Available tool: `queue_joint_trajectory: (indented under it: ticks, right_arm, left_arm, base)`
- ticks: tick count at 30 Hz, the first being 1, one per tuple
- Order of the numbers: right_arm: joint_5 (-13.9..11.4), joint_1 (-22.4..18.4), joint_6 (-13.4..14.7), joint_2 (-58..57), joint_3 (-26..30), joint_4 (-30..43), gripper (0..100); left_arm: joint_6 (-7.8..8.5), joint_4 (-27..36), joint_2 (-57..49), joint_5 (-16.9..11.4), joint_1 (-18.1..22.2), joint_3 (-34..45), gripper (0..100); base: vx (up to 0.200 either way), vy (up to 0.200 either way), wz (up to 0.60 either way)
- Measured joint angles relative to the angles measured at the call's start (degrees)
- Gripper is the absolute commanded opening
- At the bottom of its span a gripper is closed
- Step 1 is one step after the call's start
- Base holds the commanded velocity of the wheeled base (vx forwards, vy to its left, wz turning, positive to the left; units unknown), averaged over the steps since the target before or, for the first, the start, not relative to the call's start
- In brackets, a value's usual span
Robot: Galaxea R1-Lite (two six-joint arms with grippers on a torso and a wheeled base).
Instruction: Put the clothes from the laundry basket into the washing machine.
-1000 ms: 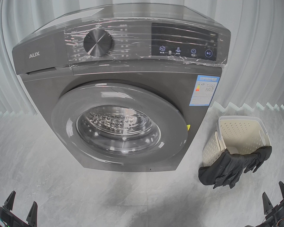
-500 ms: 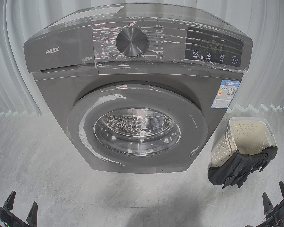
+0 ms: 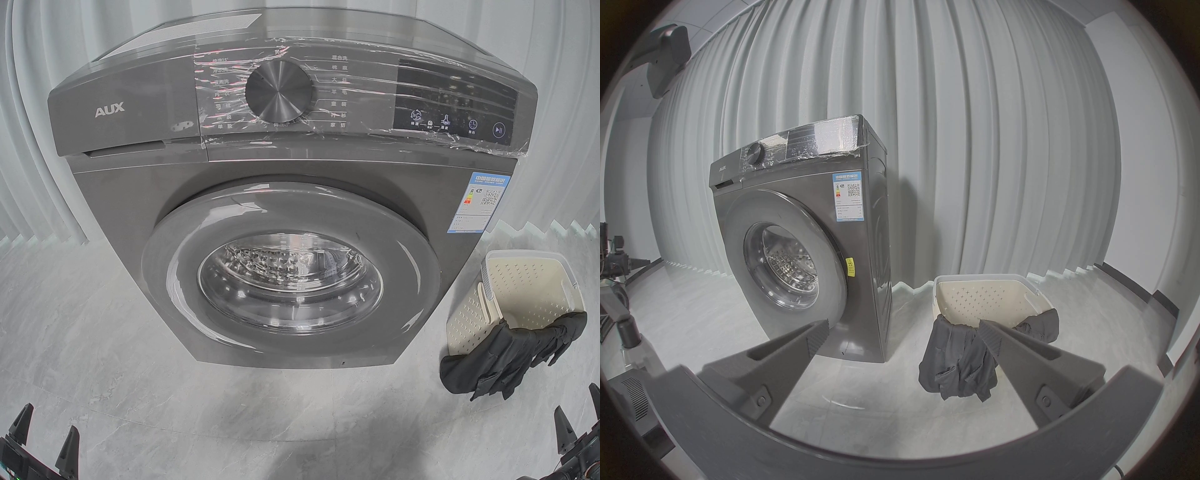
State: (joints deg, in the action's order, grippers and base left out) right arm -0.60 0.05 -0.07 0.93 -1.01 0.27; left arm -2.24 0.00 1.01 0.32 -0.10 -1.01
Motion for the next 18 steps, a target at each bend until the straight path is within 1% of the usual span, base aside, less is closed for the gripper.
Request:
queue_joint_trajectory:
  ticks: [6,12,18]
  right_arm:
    - [0.02,0.02,0.00,0.00,0.00,0.00,100]
    - [0.00,0.02,0.00,0.00,0.00,-0.05,100]
    - [0.00,0.05,0.00,0.01,0.00,0.00,100]
  left_arm:
    - [0.04,0.00,0.00,0.01,0.00,0.00,100]
    - [0.04,0.00,0.02,0.00,0.00,0.00,100]
    - [0.00,0.02,0.02,0.01,0.00,0.00,100]
  base:
    - [0.200,0.000,0.00]
    - [0.000,0.000,0.00]
    - [0.000,0.200,0.00]
